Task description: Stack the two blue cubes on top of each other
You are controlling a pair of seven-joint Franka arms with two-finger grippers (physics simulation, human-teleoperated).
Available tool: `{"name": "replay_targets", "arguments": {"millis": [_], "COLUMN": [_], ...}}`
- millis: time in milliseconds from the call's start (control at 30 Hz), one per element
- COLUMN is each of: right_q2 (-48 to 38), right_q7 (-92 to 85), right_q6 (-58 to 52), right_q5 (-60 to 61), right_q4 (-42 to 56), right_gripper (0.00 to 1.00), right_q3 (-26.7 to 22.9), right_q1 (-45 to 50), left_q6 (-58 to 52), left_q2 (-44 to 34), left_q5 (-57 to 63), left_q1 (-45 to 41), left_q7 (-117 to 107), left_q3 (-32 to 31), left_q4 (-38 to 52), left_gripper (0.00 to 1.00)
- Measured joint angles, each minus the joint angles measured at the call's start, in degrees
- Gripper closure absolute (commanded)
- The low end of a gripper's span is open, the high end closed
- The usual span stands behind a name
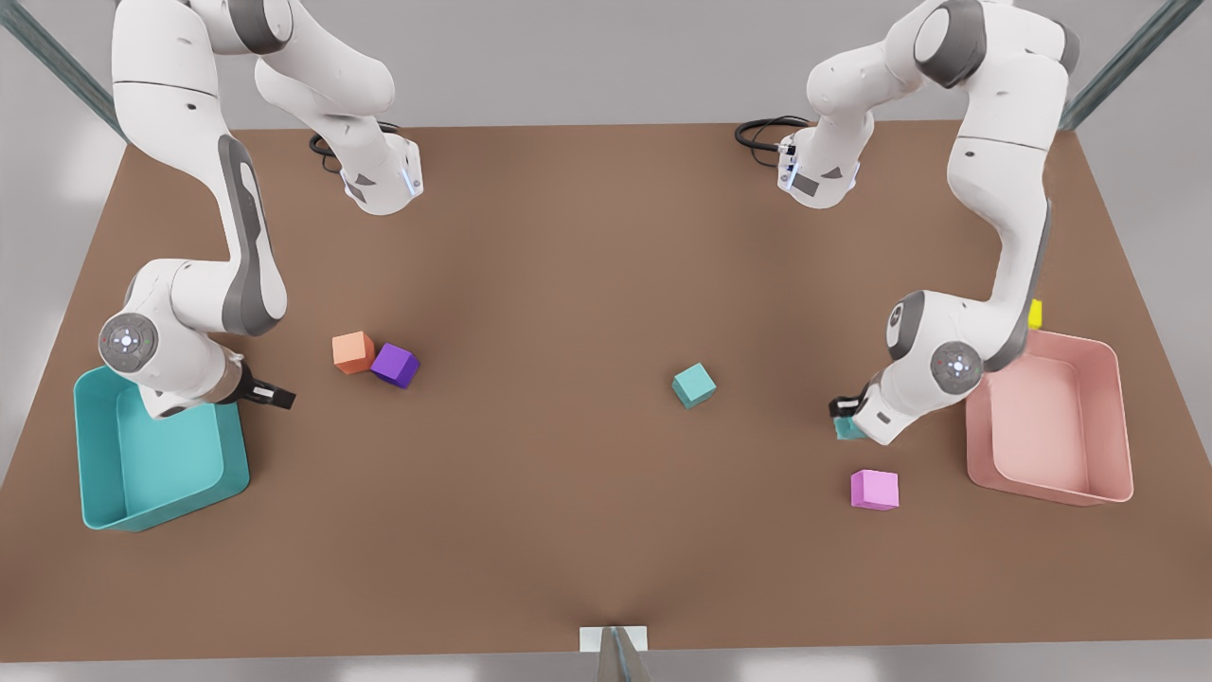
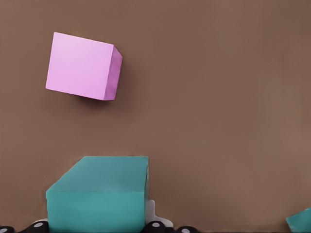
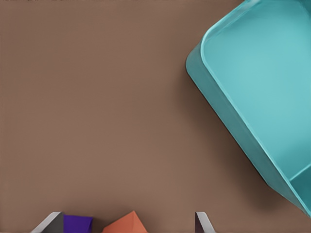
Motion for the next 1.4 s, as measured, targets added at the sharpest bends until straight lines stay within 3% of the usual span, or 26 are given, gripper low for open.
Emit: {"name": "replay_targets", "arguments": {"millis": [100,167,433,667,1033,1100,1400], "right_q2": [-0.21,-0.33,-0.41,-0.29,-0.25,-0.31,-0.19], "right_q7": [0.0,0.02,0.08,0.27,0.48,0.51,0.59], "right_q6": [0.17,0.22,-0.22,-0.27,-0.32,-0.39,-0.35], "right_q5": [0.03,0.06,0.13,0.14,0.14,0.14,0.14], "right_q4": [0.0,0.0,0.02,0.03,0.05,0.07,0.09], "right_gripper": [0.0,0.0,0.0,0.0,0.0,0.0,0.0], "right_q3": [0.02,0.01,0.06,0.04,0.07,0.07,0.07], "right_q1": [0.24,0.24,0.27,0.62,0.64,0.64,0.65], "left_q6": [-3.99,-5.75,-8.14,-6.48,-4.28,-4.11,-4.09], "left_q2": [0.1,0.16,2.9,7.72,9.22,9.27,8.8], "left_q5": [-0.02,-0.01,0.25,4.27,6.62,6.6,6.63], "left_q1": [-1.28,-5.46,-14.68,-15.47,-15.55,-15.76,-15.97], "left_q7": [-2.64,-4.79,-13.79,-19.78,-26.21,-27.02,-29.85], "left_q3": [-7.71,-9.39,-9.56,-9.21,-9.2,-9.2,-9.16], "left_q4": [0.14,-0.11,4.36,6.18,4.92,4.91,5.13], "left_gripper": [0.32,0.32,0.32,0.32,0.32,0.0,0.0]}}
